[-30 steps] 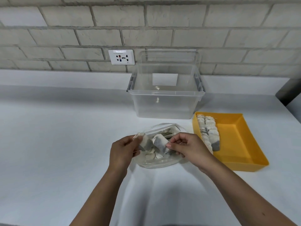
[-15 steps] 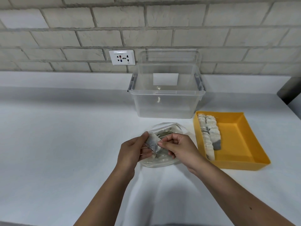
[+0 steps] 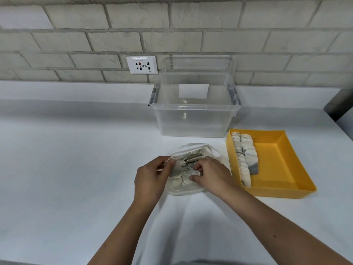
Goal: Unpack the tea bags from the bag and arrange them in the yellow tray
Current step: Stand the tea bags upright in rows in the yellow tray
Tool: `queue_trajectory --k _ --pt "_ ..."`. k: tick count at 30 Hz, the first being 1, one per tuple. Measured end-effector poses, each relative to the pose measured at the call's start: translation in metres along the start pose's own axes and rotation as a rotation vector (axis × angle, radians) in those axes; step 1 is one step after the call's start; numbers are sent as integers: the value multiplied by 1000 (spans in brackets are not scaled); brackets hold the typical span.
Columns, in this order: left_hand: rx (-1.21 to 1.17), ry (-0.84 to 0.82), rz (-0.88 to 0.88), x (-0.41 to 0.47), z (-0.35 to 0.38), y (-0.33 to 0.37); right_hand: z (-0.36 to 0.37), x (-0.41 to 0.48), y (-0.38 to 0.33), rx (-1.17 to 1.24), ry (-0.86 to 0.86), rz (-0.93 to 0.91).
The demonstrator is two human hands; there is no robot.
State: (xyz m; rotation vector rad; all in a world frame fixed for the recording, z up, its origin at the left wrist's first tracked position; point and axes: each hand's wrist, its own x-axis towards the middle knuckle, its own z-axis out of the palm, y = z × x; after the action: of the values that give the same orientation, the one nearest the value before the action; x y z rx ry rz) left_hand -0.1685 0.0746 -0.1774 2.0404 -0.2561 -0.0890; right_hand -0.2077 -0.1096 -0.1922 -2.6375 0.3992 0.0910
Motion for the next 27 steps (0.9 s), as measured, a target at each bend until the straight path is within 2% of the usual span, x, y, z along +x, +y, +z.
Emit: queue_trajectory --k 3,10,13,15,17,20,27 --pt "-77 51 -65 4 -3 0 6 2 -5 -90 8 -38" --pt "-277 65 -206 11 -11 -8 -19 0 4 120 166 -24" --pt "-371 47 -268 9 -8 -5 -39 -2 4 512 170 19" --pt "-419 19 -304 7 -3 0 -47 -8 -2 887 56 77" --pt "-461 -19 -334 5 3 5 -46 -14 -9 1071 -49 105" --pt "-498 -86 -359 3 12 12 -33 -19 -17 1084 -83 111" --pt "-510 -125 -367 2 10 15 -15 -17 -22 1097 2 123"
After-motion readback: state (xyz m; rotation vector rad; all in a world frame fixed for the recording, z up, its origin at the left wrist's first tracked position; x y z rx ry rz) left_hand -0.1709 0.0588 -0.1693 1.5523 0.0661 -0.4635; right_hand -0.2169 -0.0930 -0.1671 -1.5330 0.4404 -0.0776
